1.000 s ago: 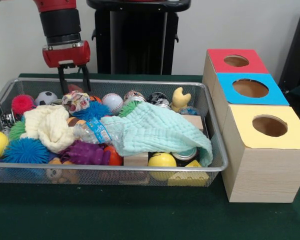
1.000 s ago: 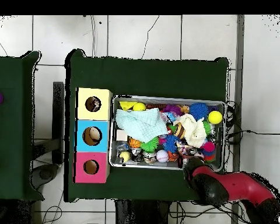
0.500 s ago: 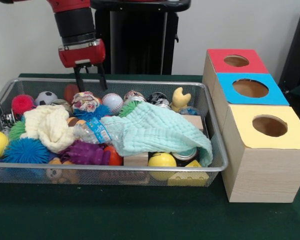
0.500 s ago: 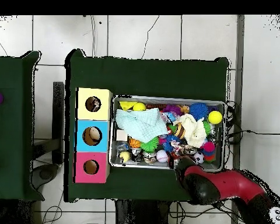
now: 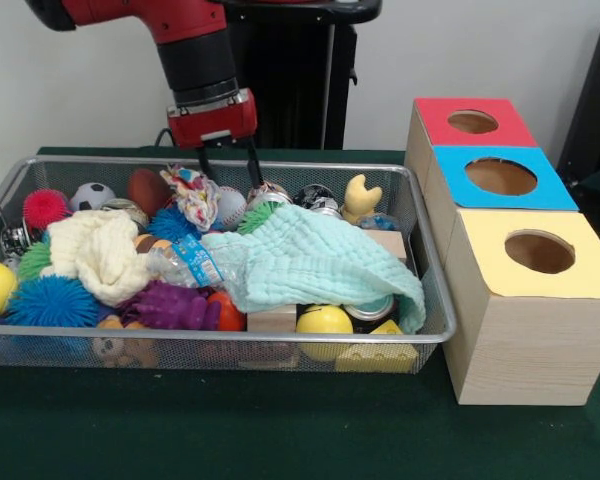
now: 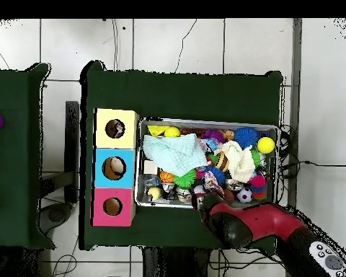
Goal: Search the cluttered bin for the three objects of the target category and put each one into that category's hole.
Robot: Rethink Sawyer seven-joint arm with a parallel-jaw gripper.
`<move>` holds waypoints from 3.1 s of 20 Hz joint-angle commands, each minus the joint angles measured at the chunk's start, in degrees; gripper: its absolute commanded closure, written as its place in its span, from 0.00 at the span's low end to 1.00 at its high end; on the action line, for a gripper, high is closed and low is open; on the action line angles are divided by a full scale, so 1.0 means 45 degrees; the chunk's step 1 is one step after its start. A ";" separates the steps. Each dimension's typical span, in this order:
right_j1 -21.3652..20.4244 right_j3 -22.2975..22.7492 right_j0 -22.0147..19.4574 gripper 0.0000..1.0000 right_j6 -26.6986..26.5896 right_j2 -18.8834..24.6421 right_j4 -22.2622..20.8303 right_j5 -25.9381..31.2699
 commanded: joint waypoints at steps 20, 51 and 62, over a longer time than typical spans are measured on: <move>0.0270 -0.1792 -0.0364 0.00 -0.0399 0.0186 0.0028 0.0356; -0.0429 -0.1638 -0.0240 0.00 -0.0777 0.0464 0.1292 0.1159; -0.0718 -0.1935 -0.0791 0.00 -0.1867 0.1158 0.1779 0.2328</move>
